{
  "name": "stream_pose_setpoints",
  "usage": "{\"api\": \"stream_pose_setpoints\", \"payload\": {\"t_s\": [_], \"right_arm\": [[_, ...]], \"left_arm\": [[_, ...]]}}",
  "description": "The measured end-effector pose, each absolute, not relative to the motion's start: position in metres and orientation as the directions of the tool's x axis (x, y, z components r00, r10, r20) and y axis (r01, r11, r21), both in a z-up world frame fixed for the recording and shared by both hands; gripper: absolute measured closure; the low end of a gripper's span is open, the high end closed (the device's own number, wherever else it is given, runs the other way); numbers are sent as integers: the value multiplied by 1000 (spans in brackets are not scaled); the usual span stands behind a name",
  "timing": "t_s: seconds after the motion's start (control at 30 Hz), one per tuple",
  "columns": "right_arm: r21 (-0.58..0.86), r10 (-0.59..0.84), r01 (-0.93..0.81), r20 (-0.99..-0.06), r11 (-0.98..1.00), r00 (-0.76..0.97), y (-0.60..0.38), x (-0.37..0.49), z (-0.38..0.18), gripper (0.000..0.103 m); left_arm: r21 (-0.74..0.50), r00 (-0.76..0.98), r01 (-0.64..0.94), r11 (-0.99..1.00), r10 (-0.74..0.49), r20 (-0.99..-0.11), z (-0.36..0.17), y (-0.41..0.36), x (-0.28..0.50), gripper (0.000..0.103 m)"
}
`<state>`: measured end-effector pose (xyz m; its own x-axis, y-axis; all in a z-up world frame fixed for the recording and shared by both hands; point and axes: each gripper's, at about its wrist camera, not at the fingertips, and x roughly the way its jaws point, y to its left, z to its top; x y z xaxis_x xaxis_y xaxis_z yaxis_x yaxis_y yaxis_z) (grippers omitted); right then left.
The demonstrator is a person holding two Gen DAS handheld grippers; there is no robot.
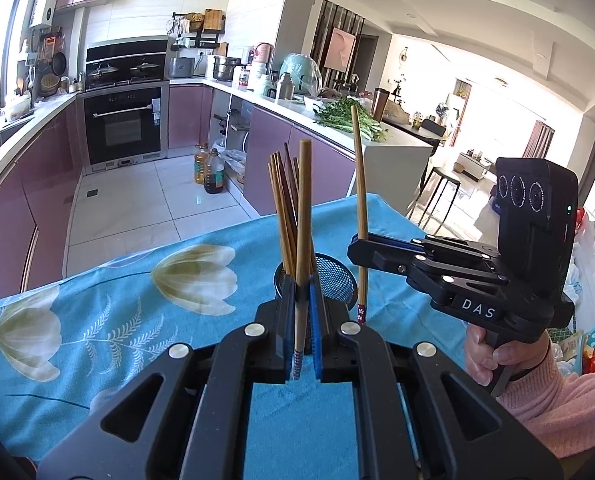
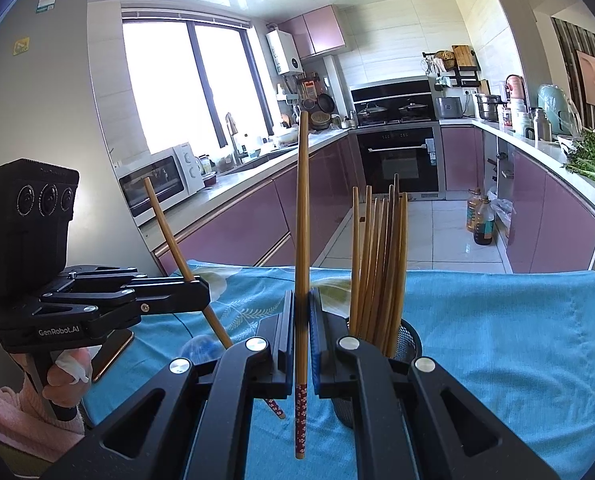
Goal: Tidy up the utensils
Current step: 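Lower both chopsticks into the mesh cup beside the others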
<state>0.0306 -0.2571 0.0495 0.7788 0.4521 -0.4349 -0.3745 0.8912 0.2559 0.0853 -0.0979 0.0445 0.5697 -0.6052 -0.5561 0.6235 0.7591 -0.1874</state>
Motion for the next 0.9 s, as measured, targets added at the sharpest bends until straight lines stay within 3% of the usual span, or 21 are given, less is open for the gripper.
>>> {"api": "stream_pose_setpoints", "payload": {"t_s": [0.9], "right_arm": [[268, 458, -378, -392, 886, 798, -269, 44, 63, 97]], "left_arm": [[-205, 578, 652, 730, -654, -488, 82, -105, 88, 95]]}}
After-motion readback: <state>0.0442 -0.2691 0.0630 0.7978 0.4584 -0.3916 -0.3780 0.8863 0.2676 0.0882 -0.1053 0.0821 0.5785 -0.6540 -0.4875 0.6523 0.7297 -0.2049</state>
